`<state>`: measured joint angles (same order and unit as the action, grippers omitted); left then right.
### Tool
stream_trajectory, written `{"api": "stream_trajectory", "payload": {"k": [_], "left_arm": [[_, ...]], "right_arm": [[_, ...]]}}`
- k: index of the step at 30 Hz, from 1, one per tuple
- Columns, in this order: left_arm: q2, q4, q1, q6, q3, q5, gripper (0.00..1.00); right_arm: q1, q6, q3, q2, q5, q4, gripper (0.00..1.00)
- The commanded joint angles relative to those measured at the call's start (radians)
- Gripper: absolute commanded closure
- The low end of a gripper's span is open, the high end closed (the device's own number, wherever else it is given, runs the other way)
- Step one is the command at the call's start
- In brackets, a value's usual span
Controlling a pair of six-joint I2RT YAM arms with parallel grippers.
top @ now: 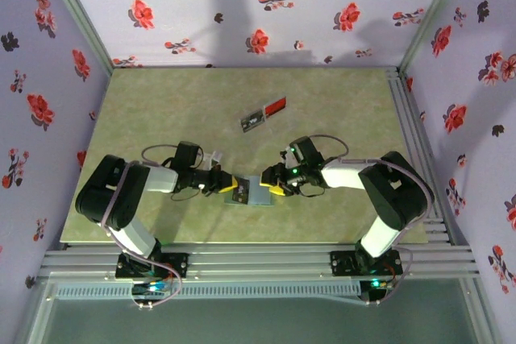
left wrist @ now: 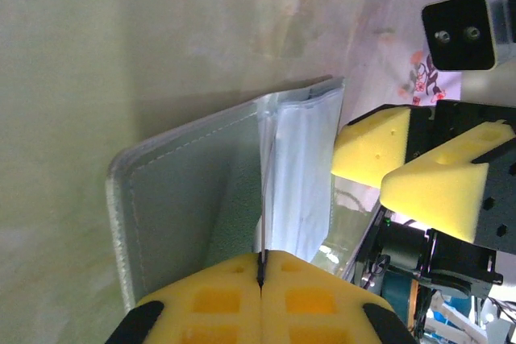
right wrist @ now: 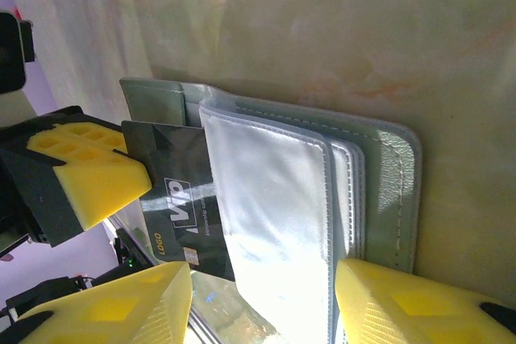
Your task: Put the credit cards into the card holder
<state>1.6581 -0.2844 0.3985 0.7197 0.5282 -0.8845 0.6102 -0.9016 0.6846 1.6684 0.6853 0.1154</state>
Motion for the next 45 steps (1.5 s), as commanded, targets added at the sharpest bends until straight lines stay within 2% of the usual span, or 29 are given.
{"api": "stream_trajectory", "payload": {"k": [1, 6, 12, 19, 26, 34, 45], "left_arm": [[0.027, -0.082, 0.009, 0.001, -0.013, -0.024, 1.00], [0.043, -0.083, 0.008, -0.011, -0.005, -0.027, 1.00], [0.012, -0.158, 0.015, 0.030, -0.033, -0.042, 1.00], [-0.074, 0.029, 0.014, -0.067, -0.018, -0.015, 1.00], [-0.080, 0.085, 0.015, -0.091, 0.001, -0.025, 1.00], [-0.052, 0.090, 0.015, -0.092, 0.004, 0.043, 1.00], [0.032, -0.024, 0.016, -0.034, 0.032, 0.000, 1.00]], "right_arm": [[-0.002, -0.018, -0.042, 0.037, -0.043, -0.036, 0.50], [-0.004, -0.025, -0.052, 0.045, -0.030, -0.011, 0.52], [-0.014, -0.013, -0.056, 0.039, -0.018, -0.021, 0.54], [-0.024, 0.004, -0.058, 0.034, -0.023, -0.040, 0.60], [-0.024, 0.013, -0.059, 0.044, -0.016, -0.041, 0.65], [-0.025, 0.021, -0.053, 0.044, -0.015, -0.054, 0.66], [-0.025, 0.032, -0.060, 0.054, 0.007, -0.046, 0.67]]}}
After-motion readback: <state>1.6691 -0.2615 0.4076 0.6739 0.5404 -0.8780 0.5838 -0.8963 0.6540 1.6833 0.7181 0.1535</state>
